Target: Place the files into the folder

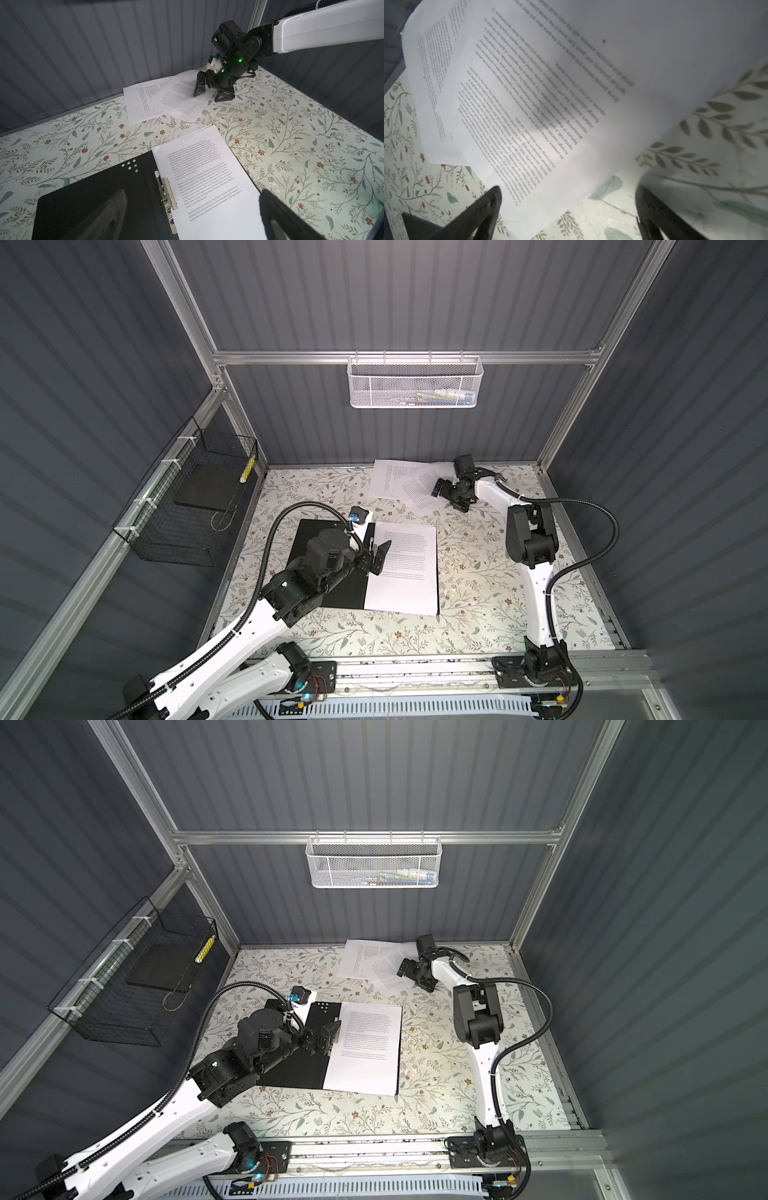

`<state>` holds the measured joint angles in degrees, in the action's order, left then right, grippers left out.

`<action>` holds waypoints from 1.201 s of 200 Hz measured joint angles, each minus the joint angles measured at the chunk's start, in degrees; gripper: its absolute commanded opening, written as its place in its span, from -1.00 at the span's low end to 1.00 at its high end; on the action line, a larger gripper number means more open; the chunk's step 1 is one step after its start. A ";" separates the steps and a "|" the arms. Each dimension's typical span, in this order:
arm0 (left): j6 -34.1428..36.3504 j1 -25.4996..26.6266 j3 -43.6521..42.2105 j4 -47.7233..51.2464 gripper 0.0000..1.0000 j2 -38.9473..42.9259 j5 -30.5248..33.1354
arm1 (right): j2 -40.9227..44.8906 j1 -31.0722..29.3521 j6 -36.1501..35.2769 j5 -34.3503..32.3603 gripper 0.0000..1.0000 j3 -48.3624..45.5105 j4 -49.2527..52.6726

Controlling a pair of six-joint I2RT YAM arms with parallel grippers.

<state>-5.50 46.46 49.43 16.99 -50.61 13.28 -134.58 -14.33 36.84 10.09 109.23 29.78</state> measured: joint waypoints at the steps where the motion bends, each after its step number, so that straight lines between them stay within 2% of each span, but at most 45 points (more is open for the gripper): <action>1: 0.00 0.00 0.00 0.00 1.00 0.00 0.00 | 0.07 0.02 0.00 -0.04 0.98 -0.09 0.02; 61: 0.00 0.00 0.00 0.00 1.00 -0.04 0.00 | 0.87 0.24 0.52 1.73 0.98 0.13 -3.04; 118: 0.00 0.00 0.00 0.00 1.00 -0.02 0.02 | -6.80 -0.24 2.43 3.06 0.98 14.45 -1.20; 161: 0.00 0.00 0.00 0.00 1.00 0.02 0.02 | -10.47 -0.35 3.54 3.58 0.98 17.55 1.97; 216: 0.20 0.00 0.00 0.00 1.00 0.09 0.33 | -9.88 -0.22 3.61 3.08 0.98 16.72 4.63; 240: 0.42 0.00 0.00 0.00 1.00 0.33 0.66 | -4.31 0.85 4.55 3.19 0.98 6.97 2.14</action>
<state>-5.08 46.46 49.43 16.99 -50.28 13.93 -138.89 -13.47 41.39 13.28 116.20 31.92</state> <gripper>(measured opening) 0.998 0.990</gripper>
